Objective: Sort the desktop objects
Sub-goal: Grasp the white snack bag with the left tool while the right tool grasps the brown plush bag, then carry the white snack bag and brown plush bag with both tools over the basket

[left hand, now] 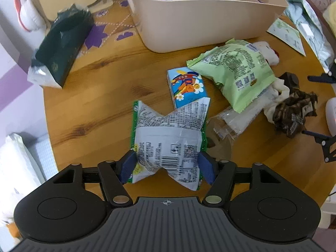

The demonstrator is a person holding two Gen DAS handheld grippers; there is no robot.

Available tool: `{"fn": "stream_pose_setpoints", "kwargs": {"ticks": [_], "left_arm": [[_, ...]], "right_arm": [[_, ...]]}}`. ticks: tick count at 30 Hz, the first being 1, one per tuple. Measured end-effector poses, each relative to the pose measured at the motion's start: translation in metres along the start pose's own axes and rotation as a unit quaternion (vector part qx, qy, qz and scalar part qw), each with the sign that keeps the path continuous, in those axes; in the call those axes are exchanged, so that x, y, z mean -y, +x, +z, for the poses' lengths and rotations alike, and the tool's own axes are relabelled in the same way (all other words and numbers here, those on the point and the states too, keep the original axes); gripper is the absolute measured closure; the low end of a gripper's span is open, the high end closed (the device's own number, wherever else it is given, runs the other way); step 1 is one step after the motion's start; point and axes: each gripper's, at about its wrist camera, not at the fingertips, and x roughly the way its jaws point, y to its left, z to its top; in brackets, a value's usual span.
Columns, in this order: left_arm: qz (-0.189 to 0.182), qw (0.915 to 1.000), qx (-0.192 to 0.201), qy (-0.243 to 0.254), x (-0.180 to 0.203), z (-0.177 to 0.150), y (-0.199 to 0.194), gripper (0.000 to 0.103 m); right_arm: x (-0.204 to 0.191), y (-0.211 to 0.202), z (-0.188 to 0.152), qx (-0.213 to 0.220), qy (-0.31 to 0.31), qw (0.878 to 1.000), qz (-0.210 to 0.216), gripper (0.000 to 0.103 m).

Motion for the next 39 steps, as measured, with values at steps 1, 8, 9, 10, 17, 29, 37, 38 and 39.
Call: {"fn": "stream_pose_setpoints", "kwargs": {"ticks": [1,8,9,10,17,29,37,38,39], "left_arm": [[-0.004,1.0000,0.001,-0.006,-0.002,0.000,0.001,0.033],[-0.032,0.9980,-0.001,-0.054,-0.015,0.006,0.016,0.026],[-0.038,0.9972,-0.002,-0.064,-0.018,0.006,0.019,0.024],[-0.043,0.9964,-0.002,-0.072,-0.021,0.007,0.021,0.023],[-0.072,0.9861,-0.023,-0.148,-0.038,0.008,0.041,0.019],[-0.098,0.9851,0.003,-0.141,-0.036,0.011,0.043,0.040],[-0.105,0.9867,0.021,-0.122,-0.025,0.013,0.038,0.044],[-0.103,0.9875,0.025,-0.117,-0.023,0.014,0.035,0.044],[-0.101,0.9882,0.029,-0.111,-0.022,0.016,0.033,0.044]], "right_arm": [[0.000,0.001,0.000,-0.001,-0.001,1.000,0.000,0.013],[-0.002,0.011,0.001,-0.004,-0.014,1.000,0.003,0.019],[-0.003,0.012,0.002,-0.005,-0.016,1.000,0.004,0.020],[-0.003,0.014,0.002,-0.007,-0.017,1.000,0.005,0.021],[-0.003,0.018,0.003,-0.008,-0.010,1.000,0.005,0.026],[0.002,0.017,0.003,-0.008,-0.002,1.000,0.017,0.060],[0.004,0.013,0.002,-0.004,0.005,1.000,0.020,0.069],[0.005,0.012,0.002,-0.003,0.007,1.000,0.022,0.069],[0.005,0.010,0.002,-0.003,0.008,1.000,0.022,0.069]]}}
